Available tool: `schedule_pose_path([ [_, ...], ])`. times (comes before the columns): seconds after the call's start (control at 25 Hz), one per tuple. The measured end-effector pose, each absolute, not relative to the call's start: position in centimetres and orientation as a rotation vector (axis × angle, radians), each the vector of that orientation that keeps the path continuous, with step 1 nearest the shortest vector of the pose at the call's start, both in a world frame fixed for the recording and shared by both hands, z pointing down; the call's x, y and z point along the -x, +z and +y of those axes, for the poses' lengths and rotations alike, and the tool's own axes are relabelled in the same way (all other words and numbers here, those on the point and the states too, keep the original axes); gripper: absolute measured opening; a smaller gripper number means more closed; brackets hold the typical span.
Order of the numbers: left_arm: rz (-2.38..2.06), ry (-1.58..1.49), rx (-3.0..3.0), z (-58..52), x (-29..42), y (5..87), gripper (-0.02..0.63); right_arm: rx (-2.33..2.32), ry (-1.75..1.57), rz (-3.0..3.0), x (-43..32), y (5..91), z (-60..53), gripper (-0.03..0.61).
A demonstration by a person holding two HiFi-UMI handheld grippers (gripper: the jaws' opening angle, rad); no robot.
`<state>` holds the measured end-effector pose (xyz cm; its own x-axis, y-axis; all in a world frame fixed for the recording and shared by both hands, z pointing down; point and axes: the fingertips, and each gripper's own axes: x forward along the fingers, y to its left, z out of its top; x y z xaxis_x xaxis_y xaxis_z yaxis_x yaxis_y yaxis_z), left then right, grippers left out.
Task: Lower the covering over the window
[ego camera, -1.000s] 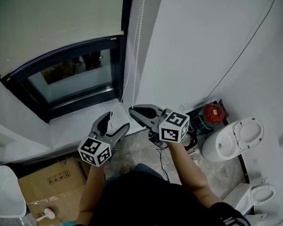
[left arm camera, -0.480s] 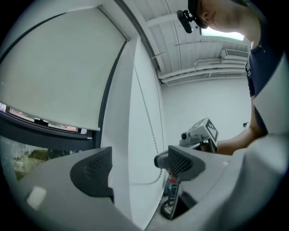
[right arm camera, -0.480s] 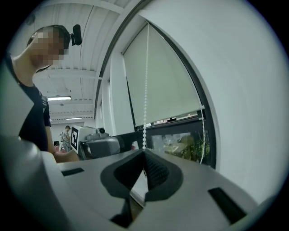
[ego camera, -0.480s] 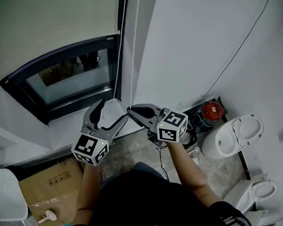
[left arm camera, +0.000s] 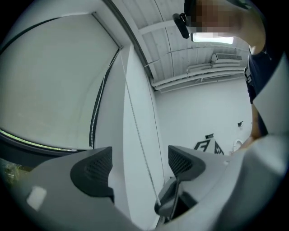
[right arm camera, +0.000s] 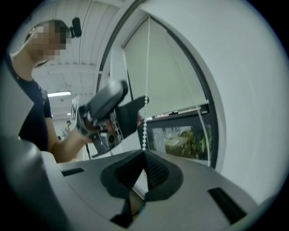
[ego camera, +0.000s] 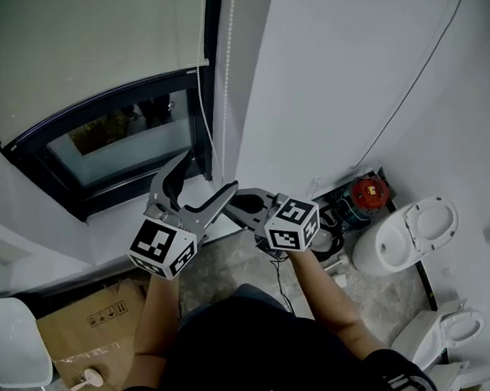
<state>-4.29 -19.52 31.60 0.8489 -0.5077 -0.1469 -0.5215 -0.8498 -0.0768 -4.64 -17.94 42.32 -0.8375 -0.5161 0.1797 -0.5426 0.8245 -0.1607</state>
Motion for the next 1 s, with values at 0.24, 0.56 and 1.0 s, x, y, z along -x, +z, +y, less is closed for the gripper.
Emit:
schedule_pose_path([
  [0.24,0.777,0.176,2.922,-19.6,3.6,31.2,0.371,-0.865,0.417,-2.824,4.4,46.2,-17.3,0.012],
  [0.56,0.723,0.183,2.982,-19.7,3.8,31.4,0.274,-0.783,0.457,-2.672,5.7,51.6,-16.6,0.012],
  [1.0,0.688,0.242,3.033,-20.0,4.0,30.9,0.160,-0.673,0.558,-2.587,6.8,57.1,-13.8,0.012],
])
